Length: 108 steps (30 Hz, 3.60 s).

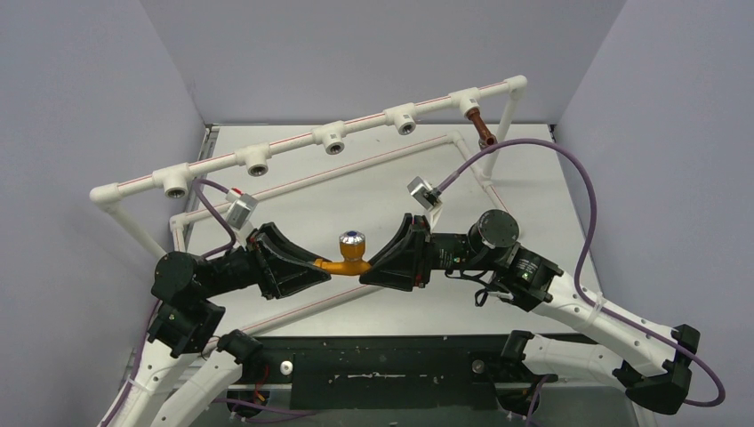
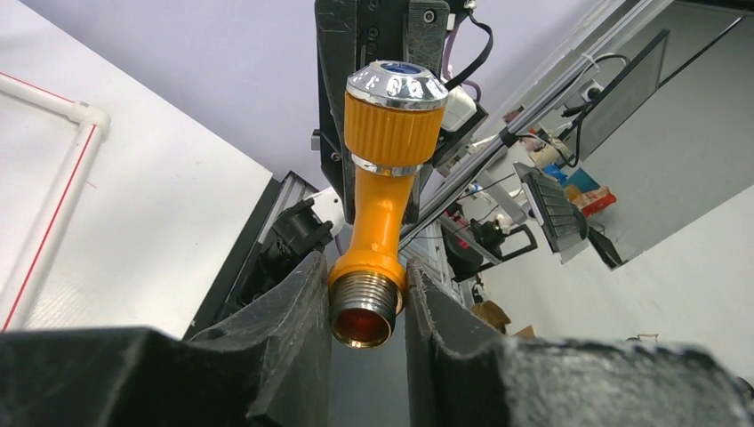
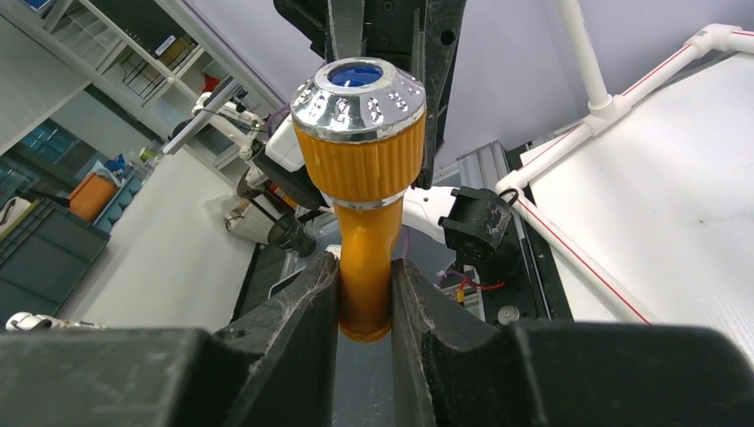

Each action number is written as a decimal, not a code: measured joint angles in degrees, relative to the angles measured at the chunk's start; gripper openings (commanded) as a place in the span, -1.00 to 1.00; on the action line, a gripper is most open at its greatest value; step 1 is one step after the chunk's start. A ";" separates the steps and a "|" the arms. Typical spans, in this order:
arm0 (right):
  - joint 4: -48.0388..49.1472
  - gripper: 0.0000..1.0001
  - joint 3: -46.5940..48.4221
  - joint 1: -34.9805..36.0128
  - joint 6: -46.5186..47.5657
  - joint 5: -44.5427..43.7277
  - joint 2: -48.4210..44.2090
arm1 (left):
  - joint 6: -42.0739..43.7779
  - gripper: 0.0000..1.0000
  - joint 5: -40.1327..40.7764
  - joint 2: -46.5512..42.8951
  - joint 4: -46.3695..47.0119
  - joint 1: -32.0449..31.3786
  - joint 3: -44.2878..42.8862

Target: Install the water faucets

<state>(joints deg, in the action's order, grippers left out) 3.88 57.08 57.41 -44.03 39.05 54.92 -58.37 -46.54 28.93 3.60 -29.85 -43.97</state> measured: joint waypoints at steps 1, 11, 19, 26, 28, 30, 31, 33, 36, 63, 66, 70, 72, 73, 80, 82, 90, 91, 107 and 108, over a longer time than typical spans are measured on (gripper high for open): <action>-0.07 -0.76 0.00 0.00 0.04 -0.04 0.00 | 0.09 -1.00 0.00 -0.02 0.00 0.00 0.00; -0.94 0.25 -1.86 0.00 3.65 -4.90 -1.86 | 0.52 -1.00 1.29 -0.74 -0.42 -0.04 0.55; 0.76 0.29 -2.82 0.00 5.90 -7.85 -4.66 | 0.48 -1.00 3.17 -1.40 -1.01 -0.04 2.34; 1.77 0.23 -2.82 0.02 5.90 -7.80 -2.49 | 0.48 -1.00 4.37 -1.40 -1.51 -0.04 2.49; 1.90 0.18 -2.82 0.02 5.92 -7.80 -1.81 | 0.44 -1.00 4.55 -1.40 -1.49 -0.04 2.56; 2.08 0.14 -2.82 0.02 5.92 -7.78 -1.31 | 0.37 -1.00 4.59 -1.40 -1.44 -0.04 2.69; 2.16 0.12 -2.82 0.02 5.95 -7.78 -1.11 | 0.35 -1.00 4.61 -1.40 -1.44 -0.04 2.84; 2.40 0.04 -2.82 0.02 5.95 -7.74 -0.72 | 0.31 -1.00 4.68 -1.36 -1.49 -0.04 3.10; 2.71 -0.07 -2.82 0.02 6.05 -7.54 -0.44 | 0.31 -1.00 4.76 -1.36 -1.57 -0.04 3.21; 2.86 -0.86 -2.82 0.07 6.95 -5.84 0.28 | 0.02 -1.00 5.70 -0.79 -1.46 -0.07 3.23; 2.84 -1.00 -2.82 0.07 7.32 -5.81 0.39 | 0.09 -1.00 5.73 -0.79 -1.25 -0.07 3.23; 2.75 -1.00 -2.82 0.07 7.56 -6.08 0.44 | 0.09 -1.00 5.73 -0.79 -1.29 -0.04 3.23; 2.69 -1.00 -2.82 0.07 7.78 -6.19 0.44 | 0.09 -1.00 5.75 -0.74 -1.27 -0.04 3.28; 2.58 -1.00 -2.82 0.07 7.89 -6.27 0.44 | 0.09 -0.99 5.77 -0.74 -1.31 -0.04 3.34; 1.44 -1.00 -2.78 0.11 9.07 -6.80 0.37 | 1.68 0.18 6.12 -0.72 -3.02 -0.07 3.41; 0.57 -1.00 -2.64 0.39 9.86 -7.76 0.37 | 3.19 0.34 6.45 -0.35 -5.64 -0.07 3.06; -7.23 -1.00 0.96 0.44 14.12 -12.50 -0.76 | 13.44 0.65 11.17 4.50 -22.10 -0.07 -6.43; -8.15 -1.00 1.51 0.44 14.71 -13.14 -1.03 | 15.06 0.67 12.09 5.18 -24.11 -0.07 -8.24; -19.02 -1.00 10.21 0.44 28.63 -31.28 -1.22 | 38.91 0.69 38.51 24.24 -51.10 -0.07 -46.80; -19.02 -1.00 10.21 0.44 29.62 -32.52 -0.81 | 40.09 0.69 40.22 25.55 -51.69 -0.07 -49.24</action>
<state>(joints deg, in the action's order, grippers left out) -15.14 67.29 57.84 -14.41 6.52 54.11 -18.28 -6.33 54.48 -48.10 -29.91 -93.21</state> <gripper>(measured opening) 0.226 0.845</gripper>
